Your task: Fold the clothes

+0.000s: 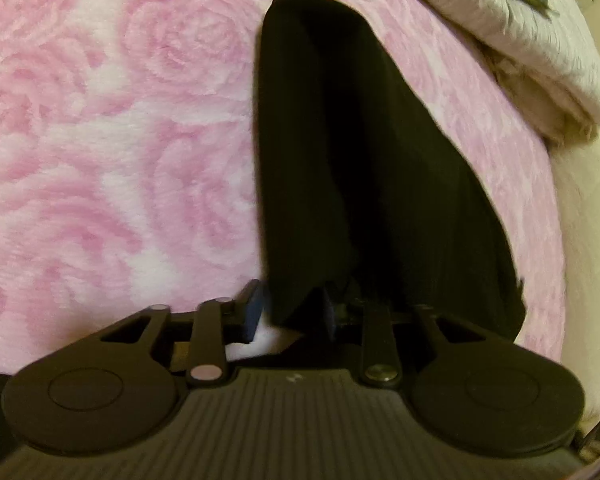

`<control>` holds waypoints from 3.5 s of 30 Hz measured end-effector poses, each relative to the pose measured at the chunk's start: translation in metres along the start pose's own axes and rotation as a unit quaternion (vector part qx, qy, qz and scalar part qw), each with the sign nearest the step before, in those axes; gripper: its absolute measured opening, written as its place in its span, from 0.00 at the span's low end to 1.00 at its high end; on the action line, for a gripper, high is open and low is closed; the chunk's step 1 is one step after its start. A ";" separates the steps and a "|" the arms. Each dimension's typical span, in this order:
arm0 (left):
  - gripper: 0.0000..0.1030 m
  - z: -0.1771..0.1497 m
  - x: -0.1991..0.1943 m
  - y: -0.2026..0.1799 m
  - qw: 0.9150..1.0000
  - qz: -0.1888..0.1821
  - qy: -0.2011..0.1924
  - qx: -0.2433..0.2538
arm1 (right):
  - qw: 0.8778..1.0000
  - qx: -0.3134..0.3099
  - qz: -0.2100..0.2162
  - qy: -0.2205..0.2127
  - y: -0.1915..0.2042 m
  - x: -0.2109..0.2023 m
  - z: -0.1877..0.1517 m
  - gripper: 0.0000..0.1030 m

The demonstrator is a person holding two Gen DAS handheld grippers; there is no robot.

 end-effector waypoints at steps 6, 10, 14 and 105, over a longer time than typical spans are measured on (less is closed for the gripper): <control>0.02 0.006 -0.050 -0.055 0.969 0.029 -0.081 0.233 | 0.999 -0.034 -0.018 0.009 0.008 0.005 -0.004 0.50; 0.04 0.004 -0.105 -0.111 0.861 0.071 -0.159 0.478 | 0.998 -0.054 -0.030 0.015 0.015 0.010 -0.007 0.52; 0.04 0.002 -0.137 -0.116 0.754 0.176 -0.209 0.597 | 0.996 -0.074 -0.037 0.018 0.020 0.014 -0.010 0.56; 0.31 0.245 -0.102 0.309 0.977 0.131 -0.168 -0.005 | 0.997 -0.038 -0.008 -0.069 0.177 -0.014 -0.057 0.61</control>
Point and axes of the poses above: each gripper's, at about its wrist camera, not at the fingertips, and x roughly the way its jaws point, y to its left, z to its top, the point moved 1 cm from there along x, roughly the way its jaws point, and after that the axes turned 11 degrees about -y, right-handed, at the moved point
